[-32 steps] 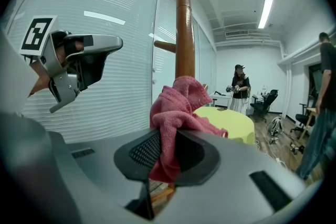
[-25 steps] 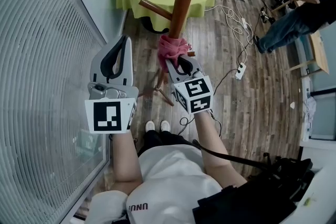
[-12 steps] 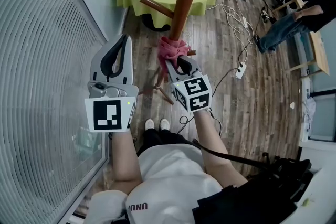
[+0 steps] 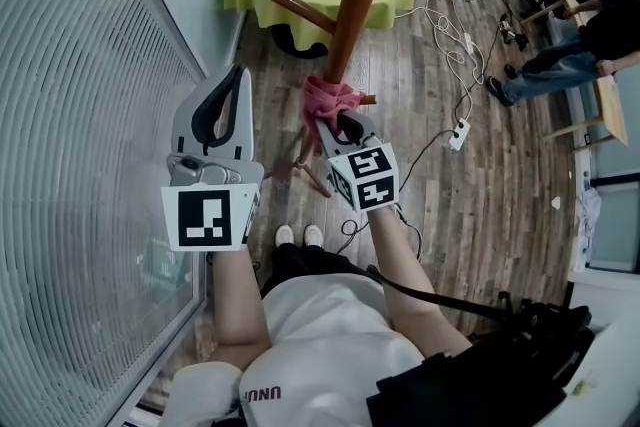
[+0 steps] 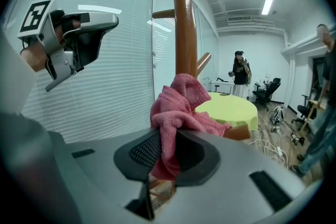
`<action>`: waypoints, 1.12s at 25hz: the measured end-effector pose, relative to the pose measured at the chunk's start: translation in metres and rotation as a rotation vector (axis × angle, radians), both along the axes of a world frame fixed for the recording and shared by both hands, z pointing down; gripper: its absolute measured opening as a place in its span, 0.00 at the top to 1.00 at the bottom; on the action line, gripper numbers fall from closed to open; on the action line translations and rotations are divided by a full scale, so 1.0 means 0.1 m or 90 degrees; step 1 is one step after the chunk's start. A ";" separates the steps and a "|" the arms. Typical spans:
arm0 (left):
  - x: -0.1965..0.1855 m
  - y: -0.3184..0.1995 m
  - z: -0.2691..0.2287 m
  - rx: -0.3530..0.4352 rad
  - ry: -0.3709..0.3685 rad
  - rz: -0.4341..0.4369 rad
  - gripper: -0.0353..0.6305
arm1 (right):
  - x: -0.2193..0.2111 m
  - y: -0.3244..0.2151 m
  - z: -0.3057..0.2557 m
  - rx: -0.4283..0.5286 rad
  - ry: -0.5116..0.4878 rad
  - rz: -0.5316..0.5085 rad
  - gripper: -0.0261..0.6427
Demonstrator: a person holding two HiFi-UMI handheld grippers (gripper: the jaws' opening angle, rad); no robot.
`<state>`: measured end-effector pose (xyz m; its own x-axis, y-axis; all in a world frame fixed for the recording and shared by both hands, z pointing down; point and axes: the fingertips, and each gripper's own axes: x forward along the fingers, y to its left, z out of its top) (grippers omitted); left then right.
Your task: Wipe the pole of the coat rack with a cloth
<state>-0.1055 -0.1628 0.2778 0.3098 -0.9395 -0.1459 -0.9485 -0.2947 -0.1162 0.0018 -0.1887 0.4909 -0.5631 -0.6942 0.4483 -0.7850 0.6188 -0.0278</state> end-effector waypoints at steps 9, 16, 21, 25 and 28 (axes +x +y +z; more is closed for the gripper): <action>-0.03 0.04 0.00 -0.003 -0.002 -0.007 0.93 | 0.00 0.03 0.08 -0.014 0.005 -0.002 0.85; -0.05 0.06 0.00 0.007 -0.012 -0.007 0.93 | -0.02 0.05 0.15 -0.024 0.008 -0.004 0.85; -0.07 0.05 0.04 0.004 -0.027 -0.009 0.93 | 0.00 0.06 0.15 -0.036 0.005 -0.013 0.85; -0.09 0.05 0.05 0.006 -0.031 -0.012 0.93 | 0.03 0.09 0.06 -0.032 0.001 -0.020 0.85; -0.10 0.08 0.03 0.015 -0.039 -0.013 0.93 | 0.04 0.13 -0.04 -0.023 0.002 -0.034 0.85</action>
<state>-0.1153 -0.1553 0.2803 0.3001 -0.9420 -0.1501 -0.9451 -0.2724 -0.1804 0.0056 -0.1756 0.4871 -0.5975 -0.6466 0.4743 -0.7512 0.6582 -0.0491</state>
